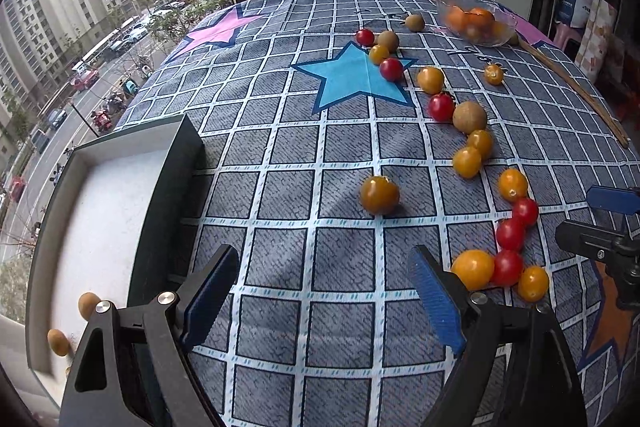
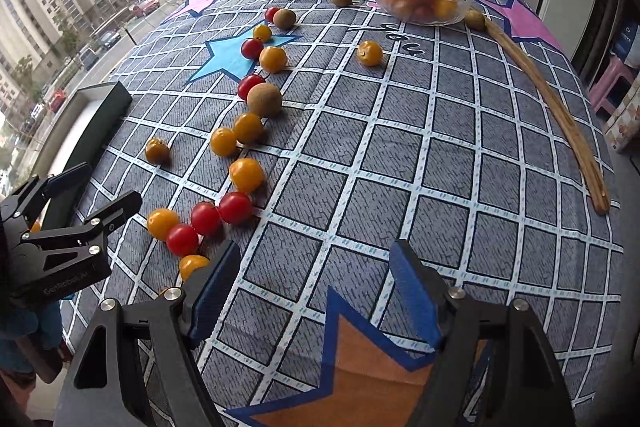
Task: Organize fruits
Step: 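Move both tools back over the remaining fruit on the table, then grasp a yellow cherry tomato with the left gripper while the right grasps a brown fruit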
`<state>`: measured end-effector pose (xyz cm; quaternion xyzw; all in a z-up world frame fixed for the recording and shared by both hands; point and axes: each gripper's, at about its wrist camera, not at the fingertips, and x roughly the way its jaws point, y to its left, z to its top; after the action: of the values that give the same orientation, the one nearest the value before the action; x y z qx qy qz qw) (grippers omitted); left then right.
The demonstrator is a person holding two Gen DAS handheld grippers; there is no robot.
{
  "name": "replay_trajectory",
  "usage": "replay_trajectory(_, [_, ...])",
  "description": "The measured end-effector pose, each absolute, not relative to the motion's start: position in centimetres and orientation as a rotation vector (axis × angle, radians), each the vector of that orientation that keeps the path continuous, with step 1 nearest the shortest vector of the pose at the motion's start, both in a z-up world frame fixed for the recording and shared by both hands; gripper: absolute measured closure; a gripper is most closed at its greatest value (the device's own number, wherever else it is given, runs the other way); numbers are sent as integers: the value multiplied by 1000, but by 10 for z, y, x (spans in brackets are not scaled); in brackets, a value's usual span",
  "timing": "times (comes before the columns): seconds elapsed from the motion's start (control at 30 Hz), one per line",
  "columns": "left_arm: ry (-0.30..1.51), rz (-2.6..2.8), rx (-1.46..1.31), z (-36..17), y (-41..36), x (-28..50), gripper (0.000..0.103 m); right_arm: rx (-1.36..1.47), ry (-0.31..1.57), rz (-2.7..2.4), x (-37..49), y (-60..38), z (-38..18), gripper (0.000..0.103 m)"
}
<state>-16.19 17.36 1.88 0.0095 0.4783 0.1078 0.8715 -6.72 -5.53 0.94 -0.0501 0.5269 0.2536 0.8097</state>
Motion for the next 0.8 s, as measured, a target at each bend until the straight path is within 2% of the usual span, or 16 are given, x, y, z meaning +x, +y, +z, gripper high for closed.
replay_trajectory(0.13, [995,214,16,18,172,-150,16,-77,1116,561,-56,-44,14,30])
replay_trajectory(0.27, [989,210,15,17,170,-138,16,-71,1120,570,-41,-30,11,43])
replay_trajectory(0.37, [988,207,24,15,169,-130,16,-66,1118,598,-33,-20,11,44])
replay_trajectory(0.4, [990,205,24,14,169,-129,19,-75,1117,603,-31,-16,11,44])
replay_trajectory(0.43, [996,203,23,13,169,-127,29,-83,1118,609,-28,-12,11,45])
replay_trajectory(0.53, [995,197,1,11,171,-123,31,-90,1135,631,-23,-3,8,48])
replay_trajectory(0.6, [992,192,-5,11,171,-122,36,-81,1141,641,-20,1,6,49])
replay_trajectory(0.67, [988,173,-14,12,170,-121,51,-60,1149,649,-16,3,6,49])
replay_trajectory(0.7, [986,163,-16,12,169,-121,54,-48,1153,655,-15,4,6,51])
replay_trajectory(0.77, [986,131,-25,12,167,-120,75,-25,1165,669,-13,6,5,54])
replay_trajectory(0.8, [987,123,-24,13,165,-120,78,-19,1169,676,-12,7,5,57])
